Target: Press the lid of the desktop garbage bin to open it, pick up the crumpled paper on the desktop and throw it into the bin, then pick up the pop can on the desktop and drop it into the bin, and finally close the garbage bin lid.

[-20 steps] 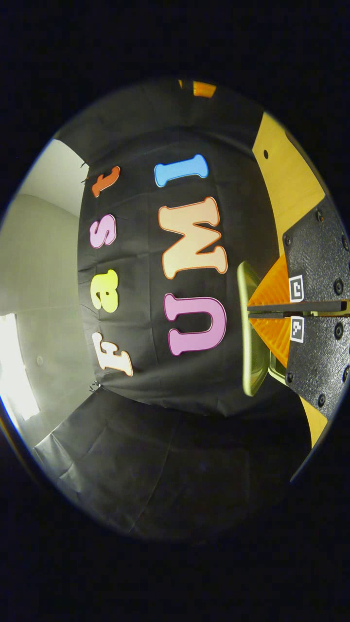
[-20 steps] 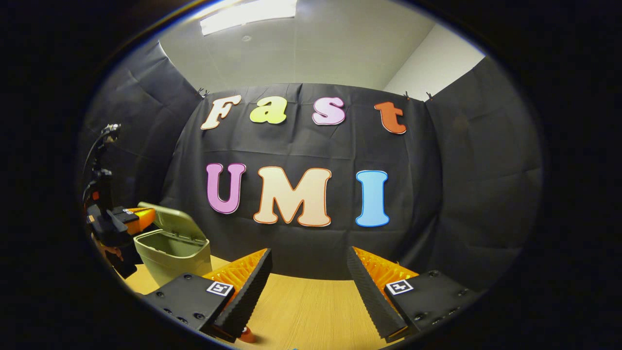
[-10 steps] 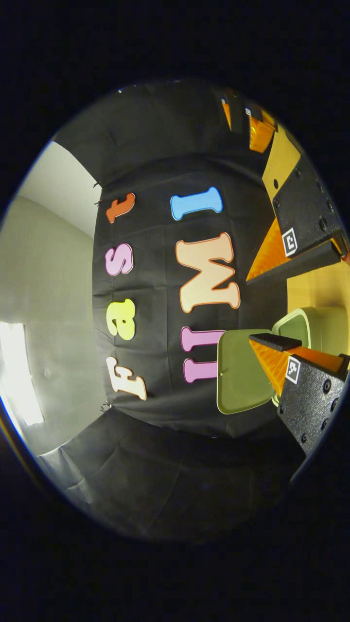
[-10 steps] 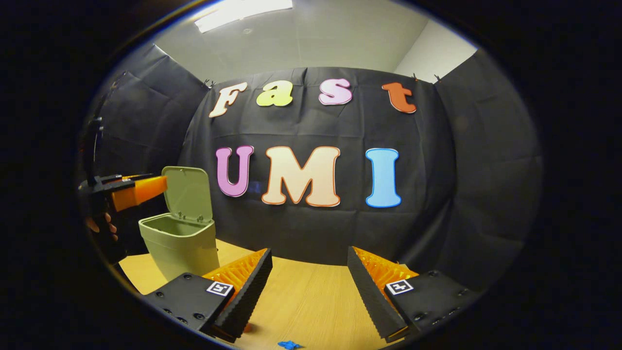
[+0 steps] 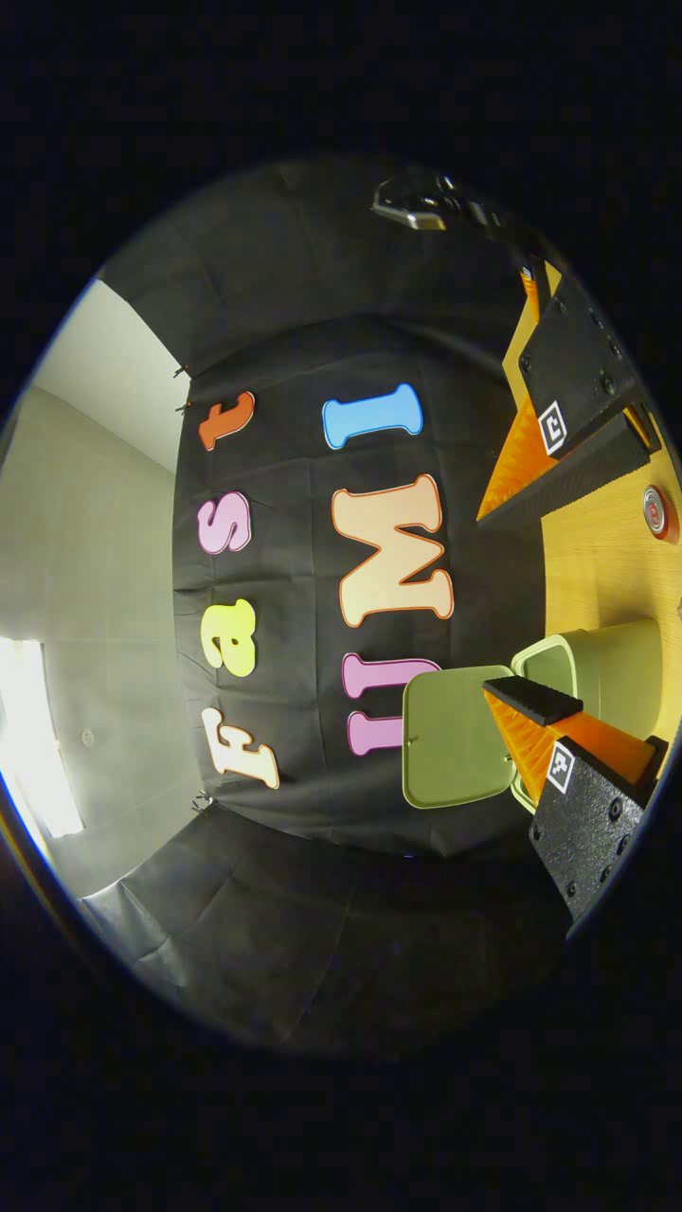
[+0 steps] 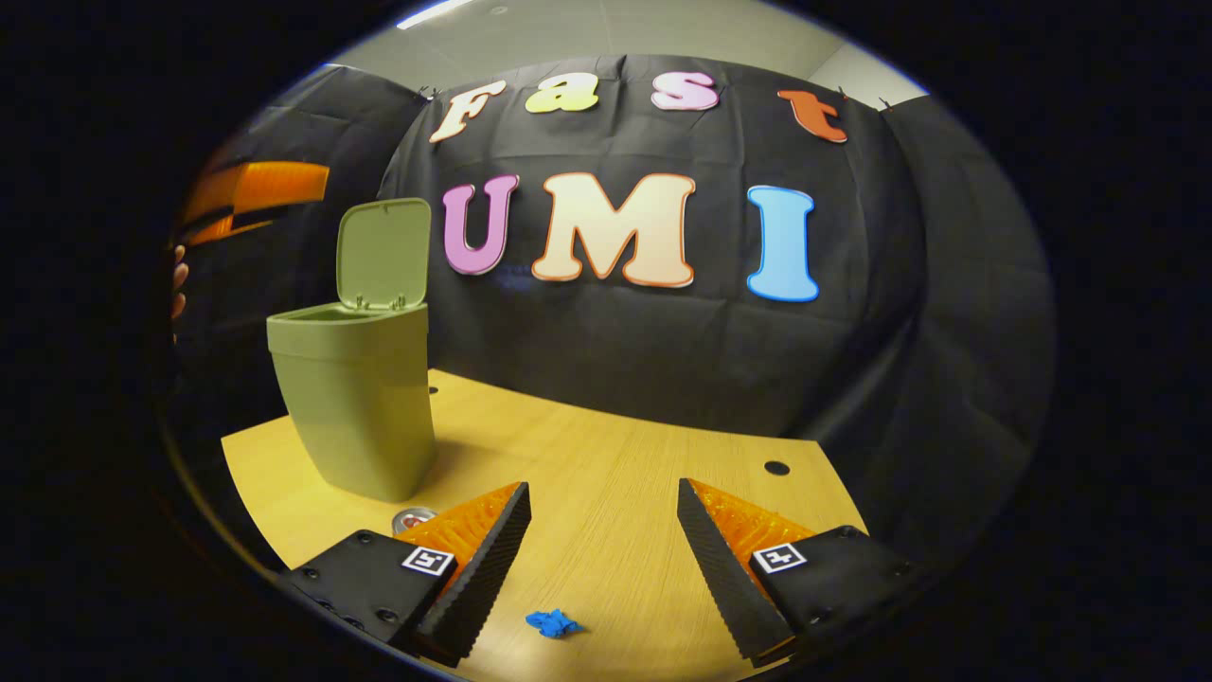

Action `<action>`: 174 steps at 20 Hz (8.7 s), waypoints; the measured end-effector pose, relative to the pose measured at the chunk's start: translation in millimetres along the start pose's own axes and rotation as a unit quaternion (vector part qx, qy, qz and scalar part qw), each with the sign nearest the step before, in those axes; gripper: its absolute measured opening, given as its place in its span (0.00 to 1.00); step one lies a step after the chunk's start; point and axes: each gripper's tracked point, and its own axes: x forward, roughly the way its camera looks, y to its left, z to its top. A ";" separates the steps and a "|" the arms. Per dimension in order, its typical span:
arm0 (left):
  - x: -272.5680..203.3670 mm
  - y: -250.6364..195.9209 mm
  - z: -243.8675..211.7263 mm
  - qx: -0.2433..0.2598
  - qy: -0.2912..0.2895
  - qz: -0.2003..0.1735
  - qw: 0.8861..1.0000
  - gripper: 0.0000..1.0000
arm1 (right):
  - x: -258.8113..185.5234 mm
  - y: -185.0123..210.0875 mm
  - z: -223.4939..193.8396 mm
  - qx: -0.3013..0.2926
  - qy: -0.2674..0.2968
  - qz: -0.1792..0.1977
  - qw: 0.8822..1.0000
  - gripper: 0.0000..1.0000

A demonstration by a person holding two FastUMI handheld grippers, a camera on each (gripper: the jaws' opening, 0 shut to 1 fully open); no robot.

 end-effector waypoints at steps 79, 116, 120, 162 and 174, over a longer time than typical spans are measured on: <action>5.7 154.2 -60.9 0.004 0.056 0.066 0.996 0.94 | 65.8 182.3 225.9 0.057 -0.179 0.115 0.975 0.99; -16.1 -105.0 -273.4 -0.032 0.263 -0.073 0.961 0.95 | -57.1 -126.8 121.8 0.032 -0.093 -0.072 0.993 1.00; -24.4 -106.0 -309.0 -0.030 0.299 -0.067 0.951 0.95 | -58.3 -130.8 118.1 0.026 -0.087 -0.077 0.993 0.99; 111.7 51.3 -46.8 -0.023 0.075 0.026 0.997 0.78 | -65.9 -85.7 75.1 0.080 -0.074 -0.077 0.991 0.98; 102.1 137.1 -112.1 -0.006 0.130 0.110 0.985 0.78 | -55.9 -64.9 77.9 0.065 -0.068 -0.066 0.993 0.98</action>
